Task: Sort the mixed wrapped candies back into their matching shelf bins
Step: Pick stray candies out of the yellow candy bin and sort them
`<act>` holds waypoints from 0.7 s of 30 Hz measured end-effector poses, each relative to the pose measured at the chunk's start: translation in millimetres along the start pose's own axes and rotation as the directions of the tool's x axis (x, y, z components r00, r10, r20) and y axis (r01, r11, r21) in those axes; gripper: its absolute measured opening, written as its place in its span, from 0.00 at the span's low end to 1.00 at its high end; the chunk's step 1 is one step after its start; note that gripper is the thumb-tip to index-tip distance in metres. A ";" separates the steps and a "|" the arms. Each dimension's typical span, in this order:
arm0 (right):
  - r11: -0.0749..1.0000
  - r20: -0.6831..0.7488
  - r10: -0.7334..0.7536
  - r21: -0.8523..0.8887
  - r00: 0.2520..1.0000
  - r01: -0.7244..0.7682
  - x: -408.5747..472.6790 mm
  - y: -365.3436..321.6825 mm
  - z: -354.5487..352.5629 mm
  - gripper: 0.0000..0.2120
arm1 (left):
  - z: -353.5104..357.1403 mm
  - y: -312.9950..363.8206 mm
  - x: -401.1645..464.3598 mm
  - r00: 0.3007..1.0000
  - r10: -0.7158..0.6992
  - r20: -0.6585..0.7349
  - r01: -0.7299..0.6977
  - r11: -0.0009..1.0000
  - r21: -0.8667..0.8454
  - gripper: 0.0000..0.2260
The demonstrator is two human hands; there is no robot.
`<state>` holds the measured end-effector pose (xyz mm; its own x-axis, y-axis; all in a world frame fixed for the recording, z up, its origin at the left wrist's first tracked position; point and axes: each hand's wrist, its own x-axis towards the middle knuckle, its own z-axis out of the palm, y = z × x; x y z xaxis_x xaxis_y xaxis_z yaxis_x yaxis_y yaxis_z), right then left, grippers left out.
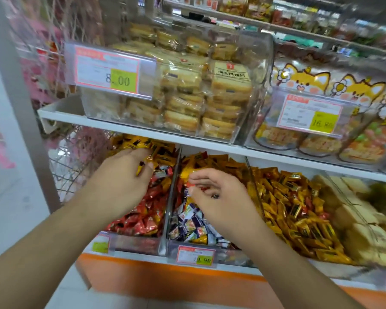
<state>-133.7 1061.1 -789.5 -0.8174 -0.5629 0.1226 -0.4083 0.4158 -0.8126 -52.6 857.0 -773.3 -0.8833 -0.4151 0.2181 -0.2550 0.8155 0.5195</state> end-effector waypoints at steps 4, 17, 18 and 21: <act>0.992 -0.086 0.044 -0.113 0.995 -0.054 -25.3 24.9 -45.0 0.09 | 24.5 25.2 -6.1 0.968 0.240 0.071 -0.238 0.971 -0.034 0.21; 0.782 -0.151 0.369 -0.484 0.917 -0.394 -59.2 146.8 -171.3 0.30 | 110.0 127.6 -27.5 0.805 0.453 0.382 -0.408 0.891 -0.197 0.27; 0.769 -0.090 0.407 -0.504 0.909 -0.394 -57.6 153.4 -172.1 0.31 | 115.1 131.9 -27.4 0.801 0.457 0.386 -0.414 0.889 -0.194 0.27; 0.733 0.049 0.501 -0.555 0.864 -0.393 -53.4 164.3 -168.2 0.34 | 131.5 134.3 -24.7 0.792 0.455 0.406 -0.429 0.889 -0.160 0.31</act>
<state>-225.6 1279.6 -833.7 -0.8910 -0.3130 -0.3288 -0.2034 0.9228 -0.3273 -116.8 1029.8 -817.5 -0.9757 0.2061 0.0739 0.2150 0.8388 0.5001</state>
